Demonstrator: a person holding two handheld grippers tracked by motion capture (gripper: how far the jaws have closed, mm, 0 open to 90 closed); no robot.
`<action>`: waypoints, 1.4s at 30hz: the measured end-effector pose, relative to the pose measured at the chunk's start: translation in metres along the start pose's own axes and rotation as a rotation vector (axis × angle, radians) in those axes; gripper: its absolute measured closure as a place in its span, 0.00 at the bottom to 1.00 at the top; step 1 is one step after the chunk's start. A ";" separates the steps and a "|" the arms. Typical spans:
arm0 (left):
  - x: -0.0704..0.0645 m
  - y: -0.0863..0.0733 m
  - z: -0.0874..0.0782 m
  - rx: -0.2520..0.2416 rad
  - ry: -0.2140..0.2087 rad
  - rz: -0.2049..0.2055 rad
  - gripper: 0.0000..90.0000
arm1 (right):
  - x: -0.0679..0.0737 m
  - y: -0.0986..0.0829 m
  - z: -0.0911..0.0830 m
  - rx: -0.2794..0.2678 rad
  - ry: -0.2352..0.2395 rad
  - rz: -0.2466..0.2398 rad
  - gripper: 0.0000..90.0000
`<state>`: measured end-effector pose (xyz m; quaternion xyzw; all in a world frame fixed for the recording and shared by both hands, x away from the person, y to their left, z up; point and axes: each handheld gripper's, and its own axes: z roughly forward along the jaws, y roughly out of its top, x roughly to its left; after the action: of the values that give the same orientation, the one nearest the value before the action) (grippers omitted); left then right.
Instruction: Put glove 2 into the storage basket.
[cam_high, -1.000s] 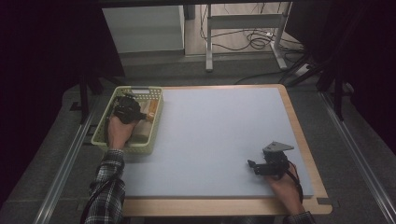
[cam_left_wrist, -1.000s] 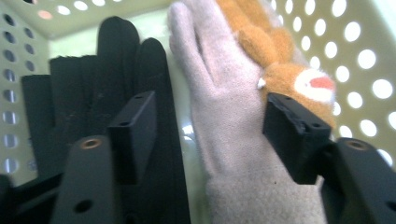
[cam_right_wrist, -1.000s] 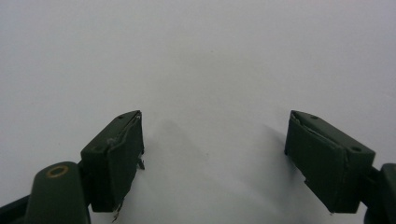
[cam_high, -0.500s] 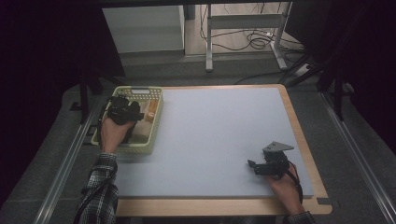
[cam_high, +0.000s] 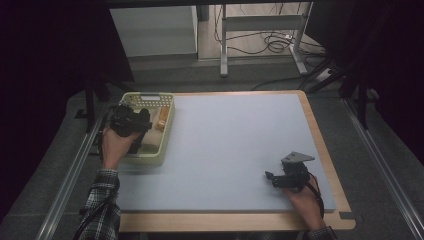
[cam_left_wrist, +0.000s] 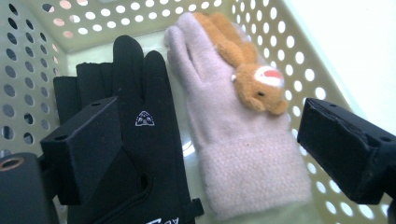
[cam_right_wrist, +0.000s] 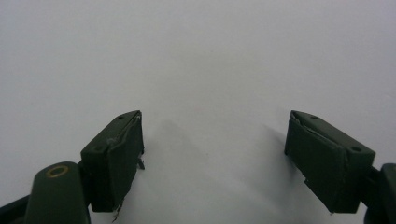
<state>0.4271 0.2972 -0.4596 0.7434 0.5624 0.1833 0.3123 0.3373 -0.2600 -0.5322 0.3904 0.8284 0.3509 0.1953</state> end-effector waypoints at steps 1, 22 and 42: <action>0.000 -0.001 -0.001 -0.003 -0.006 0.000 0.08 | 0.000 0.000 0.000 0.000 0.000 0.000 0.21; -0.018 -0.013 -0.031 -0.072 -0.119 0.022 0.03 | 0.000 0.000 0.000 0.003 0.000 0.000 0.21; -0.046 -0.024 -0.047 -0.081 -0.145 0.112 0.02 | 0.000 0.000 0.000 0.002 -0.001 -0.002 0.21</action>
<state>0.3669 0.2698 -0.4371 0.7716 0.4880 0.1688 0.3714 0.3373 -0.2600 -0.5320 0.3897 0.8291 0.3499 0.1957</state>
